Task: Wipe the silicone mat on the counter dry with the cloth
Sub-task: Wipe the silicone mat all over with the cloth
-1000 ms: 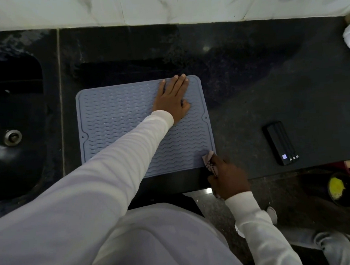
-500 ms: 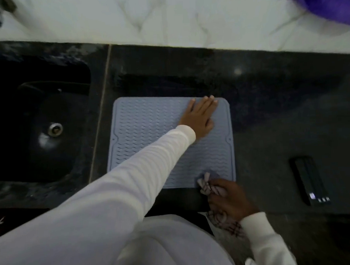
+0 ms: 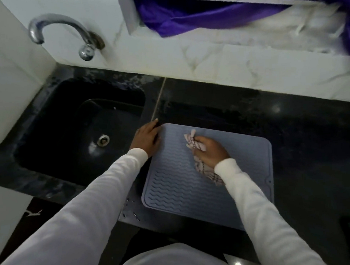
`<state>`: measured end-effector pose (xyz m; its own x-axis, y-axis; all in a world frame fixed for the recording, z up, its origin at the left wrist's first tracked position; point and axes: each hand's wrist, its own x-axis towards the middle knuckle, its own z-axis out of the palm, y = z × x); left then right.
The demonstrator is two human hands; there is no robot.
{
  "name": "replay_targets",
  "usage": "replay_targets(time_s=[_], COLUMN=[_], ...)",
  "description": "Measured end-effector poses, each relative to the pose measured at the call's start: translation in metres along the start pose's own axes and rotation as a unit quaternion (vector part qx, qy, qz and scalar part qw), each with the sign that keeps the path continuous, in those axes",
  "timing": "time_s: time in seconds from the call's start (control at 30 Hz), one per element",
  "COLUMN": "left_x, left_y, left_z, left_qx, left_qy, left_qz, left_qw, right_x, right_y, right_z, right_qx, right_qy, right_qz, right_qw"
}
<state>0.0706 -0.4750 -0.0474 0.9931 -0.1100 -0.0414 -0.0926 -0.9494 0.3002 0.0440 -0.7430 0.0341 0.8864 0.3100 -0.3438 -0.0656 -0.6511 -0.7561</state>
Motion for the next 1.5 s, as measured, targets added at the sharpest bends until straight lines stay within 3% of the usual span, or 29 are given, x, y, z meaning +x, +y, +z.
replay_targets(time_s=[0.23, 0.43, 0.63, 0.8, 1.0, 1.23, 1.5], left_x=[-0.007, -0.010, -0.012, -0.006, 0.004, 0.004, -0.012], left_y=[-0.004, -0.007, -0.008, -0.020, -0.030, -0.016, -0.009], left_z=[-0.002, 0.005, 0.008, -0.005, -0.021, -0.029, -0.020], left_qx=[0.033, 0.062, -0.027, -0.110, -0.056, 0.096, 0.145], left_qy=[-0.020, -0.035, -0.011, -0.020, -0.079, -0.141, -0.131], left_qz=[0.003, 0.026, 0.012, 0.022, 0.063, 0.081, 0.071], left_qw=[0.999, 0.997, 1.000, 0.994, 0.993, 0.982, 0.978], right_x=[0.083, 0.102, 0.105, 0.102, 0.084, 0.036, 0.000], right_y=[-0.047, -0.064, -0.067, -0.071, -0.076, -0.083, -0.100], right_z=[0.051, 0.075, 0.076, 0.082, 0.089, 0.106, 0.138], right_qx=[-0.213, -0.287, -0.333, -0.411, -0.427, -0.442, -0.472], right_qy=[0.050, 0.071, 0.028, -0.037, -0.092, -0.108, -0.075], right_qz=[0.027, 0.036, 0.015, -0.061, -0.079, -0.109, -0.036], right_qw=[0.975, 0.955, 0.943, 0.909, 0.896, 0.884, 0.878])
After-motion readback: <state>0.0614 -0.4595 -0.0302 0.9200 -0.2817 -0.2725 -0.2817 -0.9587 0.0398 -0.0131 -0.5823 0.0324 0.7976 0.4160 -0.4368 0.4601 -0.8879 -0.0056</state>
